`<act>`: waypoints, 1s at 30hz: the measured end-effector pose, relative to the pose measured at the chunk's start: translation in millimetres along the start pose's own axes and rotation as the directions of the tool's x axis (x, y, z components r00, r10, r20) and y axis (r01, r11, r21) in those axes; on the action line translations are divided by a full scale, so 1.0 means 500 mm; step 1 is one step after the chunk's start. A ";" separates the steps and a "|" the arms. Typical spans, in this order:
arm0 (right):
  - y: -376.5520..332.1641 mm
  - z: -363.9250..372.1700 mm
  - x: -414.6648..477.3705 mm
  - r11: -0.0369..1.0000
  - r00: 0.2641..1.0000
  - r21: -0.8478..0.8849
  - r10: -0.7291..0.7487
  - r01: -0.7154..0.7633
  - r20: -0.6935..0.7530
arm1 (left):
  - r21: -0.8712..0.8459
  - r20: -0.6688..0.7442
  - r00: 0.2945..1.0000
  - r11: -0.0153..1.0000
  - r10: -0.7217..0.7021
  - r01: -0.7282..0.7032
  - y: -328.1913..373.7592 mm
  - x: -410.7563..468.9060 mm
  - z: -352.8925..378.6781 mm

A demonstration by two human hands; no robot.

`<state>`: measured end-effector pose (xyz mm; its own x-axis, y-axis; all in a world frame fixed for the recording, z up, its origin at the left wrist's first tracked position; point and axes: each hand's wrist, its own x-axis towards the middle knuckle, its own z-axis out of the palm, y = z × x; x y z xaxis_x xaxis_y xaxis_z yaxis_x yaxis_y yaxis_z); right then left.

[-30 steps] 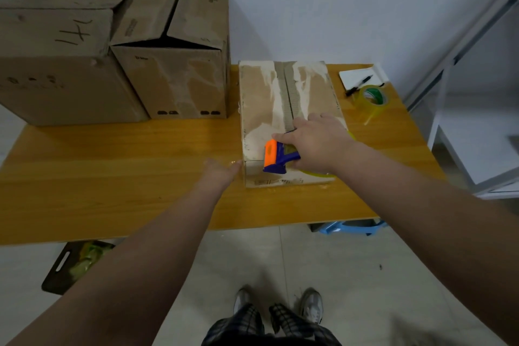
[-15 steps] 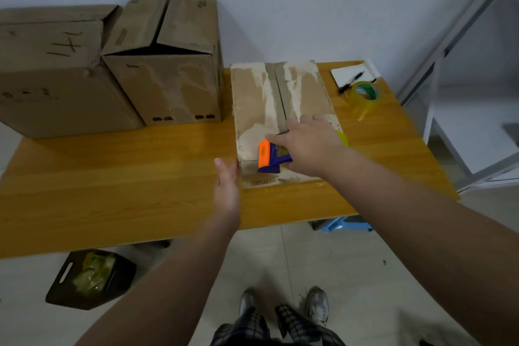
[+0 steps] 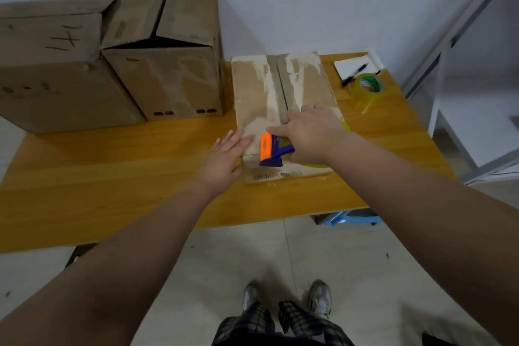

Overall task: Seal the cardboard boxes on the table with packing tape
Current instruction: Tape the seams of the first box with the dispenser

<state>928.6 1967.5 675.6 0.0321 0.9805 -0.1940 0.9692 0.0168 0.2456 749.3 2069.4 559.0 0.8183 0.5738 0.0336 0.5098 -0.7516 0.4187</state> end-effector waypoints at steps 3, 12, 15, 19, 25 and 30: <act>0.004 0.000 0.002 1.000 1.000 -0.002 -0.008 0.008 0.001 | 0.244 0.075 0.995 0.966 0.073 -0.089 -0.004 0.036 -0.013; 0.007 0.008 0.011 1.000 1.000 -0.001 -0.016 0.016 -0.010 | 0.479 0.150 0.979 0.856 0.138 -0.194 0.005 0.055 -0.020; 0.007 0.009 0.009 1.000 1.000 -0.001 -0.012 0.012 -0.012 | 0.493 0.127 0.981 0.849 0.145 -0.189 0.005 0.042 -0.011; 0.004 0.008 0.007 1.000 1.000 0.002 -0.010 0.010 -0.013 | 0.504 0.110 0.985 0.847 0.133 -0.171 -0.005 0.026 -0.003; 0.004 0.004 0.005 1.000 1.000 -0.006 -0.011 0.011 -0.005 | 0.427 0.080 0.976 0.878 0.201 -0.216 -0.001 0.016 -0.018; 0.005 0.004 0.003 0.998 1.000 -0.056 -0.031 0.031 0.002 | 0.422 0.009 0.995 0.902 0.101 -0.095 0.043 -0.031 0.007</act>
<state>931.5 1968.7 674.1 0.0027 0.9792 -0.2030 0.9547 0.0579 0.2920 748.3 2043.2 564.5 0.8679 0.4922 0.0670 0.4938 -0.8695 -0.0086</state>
